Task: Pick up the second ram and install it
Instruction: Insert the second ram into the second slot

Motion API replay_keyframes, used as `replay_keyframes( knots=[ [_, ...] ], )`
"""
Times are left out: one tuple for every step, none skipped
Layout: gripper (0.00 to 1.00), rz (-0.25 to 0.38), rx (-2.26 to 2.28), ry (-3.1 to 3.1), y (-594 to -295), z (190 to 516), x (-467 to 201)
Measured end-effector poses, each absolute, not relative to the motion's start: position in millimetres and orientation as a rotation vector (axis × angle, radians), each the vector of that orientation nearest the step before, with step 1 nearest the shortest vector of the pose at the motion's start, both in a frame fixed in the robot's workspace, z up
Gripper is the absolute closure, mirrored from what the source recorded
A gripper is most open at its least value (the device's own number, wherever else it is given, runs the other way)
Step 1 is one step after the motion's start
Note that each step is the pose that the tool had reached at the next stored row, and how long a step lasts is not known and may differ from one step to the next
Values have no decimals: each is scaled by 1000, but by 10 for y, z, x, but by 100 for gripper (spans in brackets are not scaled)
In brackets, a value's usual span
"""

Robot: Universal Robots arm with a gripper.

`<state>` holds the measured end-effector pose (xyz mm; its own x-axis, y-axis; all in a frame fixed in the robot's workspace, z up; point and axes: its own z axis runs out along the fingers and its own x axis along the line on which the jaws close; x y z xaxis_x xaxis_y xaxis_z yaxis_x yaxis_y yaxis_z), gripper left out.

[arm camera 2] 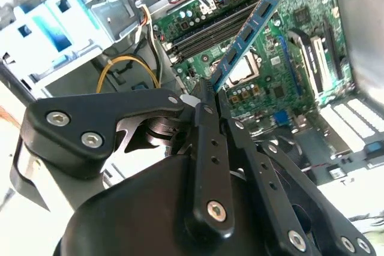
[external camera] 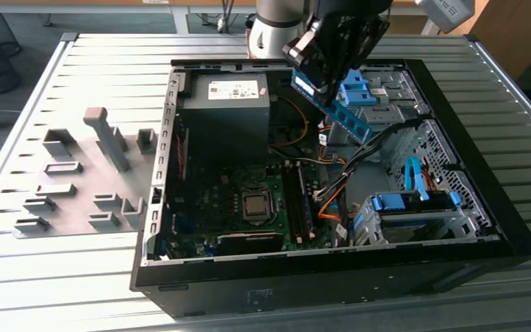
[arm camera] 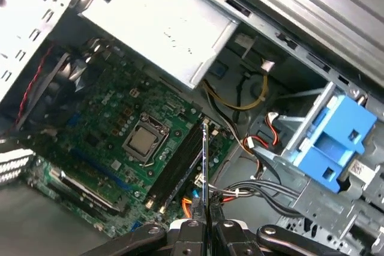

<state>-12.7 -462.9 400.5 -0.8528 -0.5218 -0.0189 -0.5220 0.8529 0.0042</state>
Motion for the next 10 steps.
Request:
replay_keyframes(
  knots=[
    [86, 14, -818, 3015, -4629, 4001, -127],
    [86, 14, -791, 3022, -4629, 3997, -127],
    [86, 14, -766, 3029, -4629, 3993, -127],
    [86, 13, -741, 3035, -4629, 3987, -127],
    [86, 13, -717, 3041, -4629, 3982, -127],
    [86, 13, -694, 3046, -4629, 3978, -127],
    [86, 12, -673, 3051, -4629, 3976, -127],
    [86, 12, -656, 3054, -4629, 3974, -127],
    [86, 12, -640, 3058, -4629, 3972, -127],
    [86, 12, -626, 3061, -4629, 3971, -127]
  ],
)
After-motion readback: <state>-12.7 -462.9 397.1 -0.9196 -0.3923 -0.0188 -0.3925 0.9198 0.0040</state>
